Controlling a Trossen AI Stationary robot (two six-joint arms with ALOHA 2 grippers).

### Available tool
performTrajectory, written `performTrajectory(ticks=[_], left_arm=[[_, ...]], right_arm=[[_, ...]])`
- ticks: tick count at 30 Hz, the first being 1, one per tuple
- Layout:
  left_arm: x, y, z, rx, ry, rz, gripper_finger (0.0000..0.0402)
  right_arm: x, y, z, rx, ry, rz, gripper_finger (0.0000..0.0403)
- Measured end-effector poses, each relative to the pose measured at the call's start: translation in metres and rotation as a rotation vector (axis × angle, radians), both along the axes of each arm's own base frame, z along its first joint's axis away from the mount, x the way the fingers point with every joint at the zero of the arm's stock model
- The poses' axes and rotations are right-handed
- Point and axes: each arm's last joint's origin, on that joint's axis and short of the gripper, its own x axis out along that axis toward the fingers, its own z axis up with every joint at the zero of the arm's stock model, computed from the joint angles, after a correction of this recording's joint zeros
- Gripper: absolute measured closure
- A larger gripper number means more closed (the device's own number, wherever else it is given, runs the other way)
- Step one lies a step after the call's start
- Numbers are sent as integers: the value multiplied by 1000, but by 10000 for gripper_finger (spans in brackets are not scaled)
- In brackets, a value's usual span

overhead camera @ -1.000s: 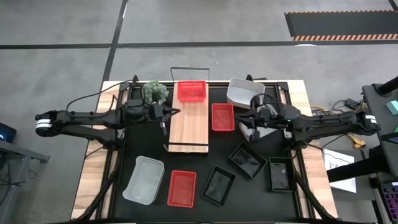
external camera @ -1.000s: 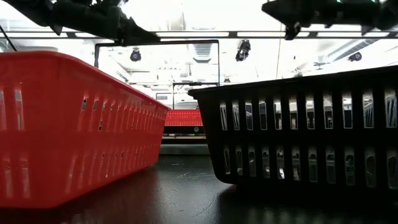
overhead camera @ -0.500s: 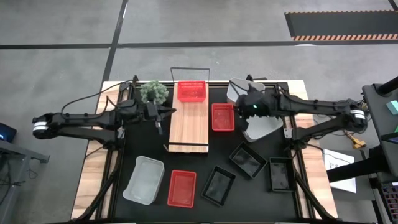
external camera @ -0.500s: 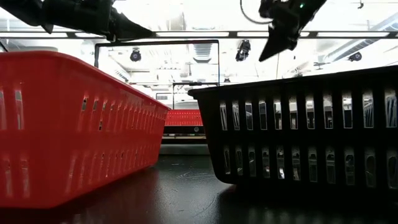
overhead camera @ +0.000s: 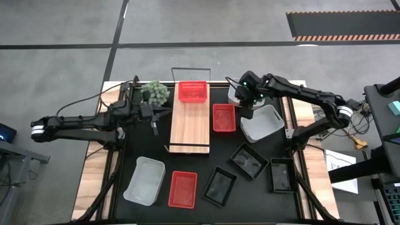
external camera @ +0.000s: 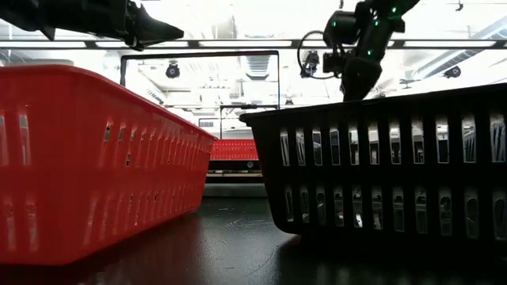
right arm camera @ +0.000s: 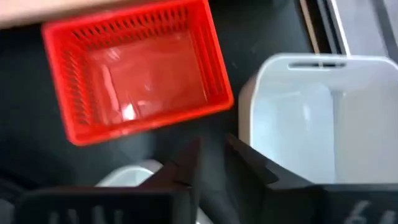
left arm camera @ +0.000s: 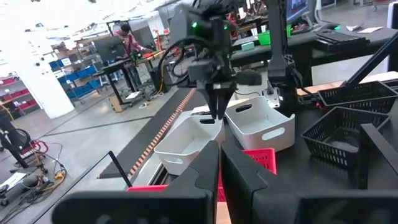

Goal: Stack baskets on shelf by color
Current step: Put the top gray bin on the shelf

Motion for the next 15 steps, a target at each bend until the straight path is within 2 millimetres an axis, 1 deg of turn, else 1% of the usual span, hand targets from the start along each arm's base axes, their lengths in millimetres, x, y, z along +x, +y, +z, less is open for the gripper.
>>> performTrajectory(ticks=[5,8,11,15], left_arm=[[-2,0,2,36,0,1,402],[-3,-1,2,54,-1,2,402],[-4,-1,3,60,-6,5,402],[-5,-1,4,61,-7,9,402]], right_arm=[[0,-15,-19,24,74,4,276],[4,-21,-34,44,123,-2,252],[7,-27,-48,27,197,-24,238],[10,-32,-61,-30,301,-49,235]])
